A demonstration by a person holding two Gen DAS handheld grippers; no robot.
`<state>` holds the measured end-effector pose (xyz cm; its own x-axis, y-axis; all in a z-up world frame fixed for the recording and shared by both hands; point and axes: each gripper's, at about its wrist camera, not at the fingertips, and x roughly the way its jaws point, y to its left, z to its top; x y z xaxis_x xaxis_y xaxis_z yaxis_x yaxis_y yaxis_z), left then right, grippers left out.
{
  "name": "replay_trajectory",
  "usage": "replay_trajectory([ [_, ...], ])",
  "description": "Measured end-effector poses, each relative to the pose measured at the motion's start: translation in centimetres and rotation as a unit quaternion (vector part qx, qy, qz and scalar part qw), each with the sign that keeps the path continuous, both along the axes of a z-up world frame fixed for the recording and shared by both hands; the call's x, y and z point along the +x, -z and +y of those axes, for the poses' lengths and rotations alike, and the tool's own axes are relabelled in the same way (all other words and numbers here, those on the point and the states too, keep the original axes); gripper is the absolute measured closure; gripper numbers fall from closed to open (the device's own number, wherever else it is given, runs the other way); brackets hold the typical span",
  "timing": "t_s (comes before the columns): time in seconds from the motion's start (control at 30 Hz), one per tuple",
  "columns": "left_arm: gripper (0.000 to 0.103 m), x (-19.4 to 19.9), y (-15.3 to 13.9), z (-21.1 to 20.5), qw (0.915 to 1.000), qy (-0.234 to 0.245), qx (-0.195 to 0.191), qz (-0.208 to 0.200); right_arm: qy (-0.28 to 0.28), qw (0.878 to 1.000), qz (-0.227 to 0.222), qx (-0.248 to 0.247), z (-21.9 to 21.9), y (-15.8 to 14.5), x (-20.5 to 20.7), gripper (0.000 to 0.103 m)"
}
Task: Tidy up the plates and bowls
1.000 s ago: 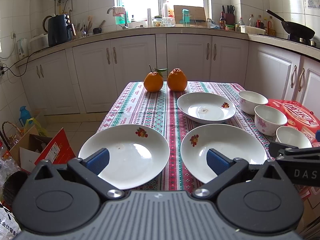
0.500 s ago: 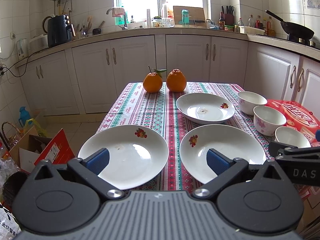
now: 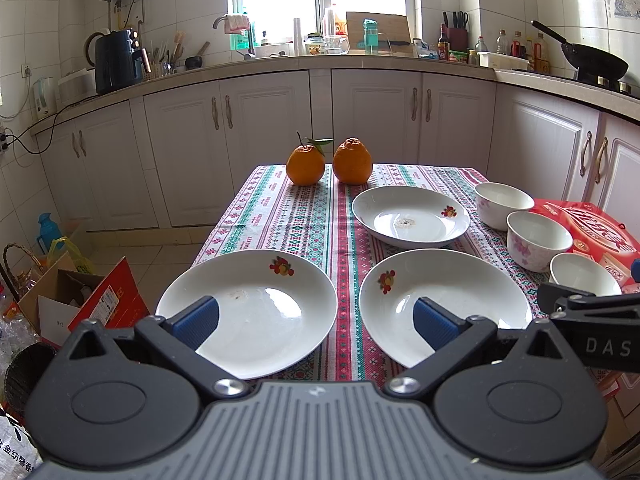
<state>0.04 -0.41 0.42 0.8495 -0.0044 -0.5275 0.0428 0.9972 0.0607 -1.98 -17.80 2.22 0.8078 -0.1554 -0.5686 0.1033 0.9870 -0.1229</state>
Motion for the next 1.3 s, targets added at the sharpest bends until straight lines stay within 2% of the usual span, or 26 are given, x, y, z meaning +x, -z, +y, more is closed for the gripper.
replay_trajectory([
  [1.3,0.001,0.05,-0.08,-0.07,1.0000,0.001,-0.002,-0.002,-0.011,1.000,0.007,0.007,0.12,0.08,0.56,0.000],
])
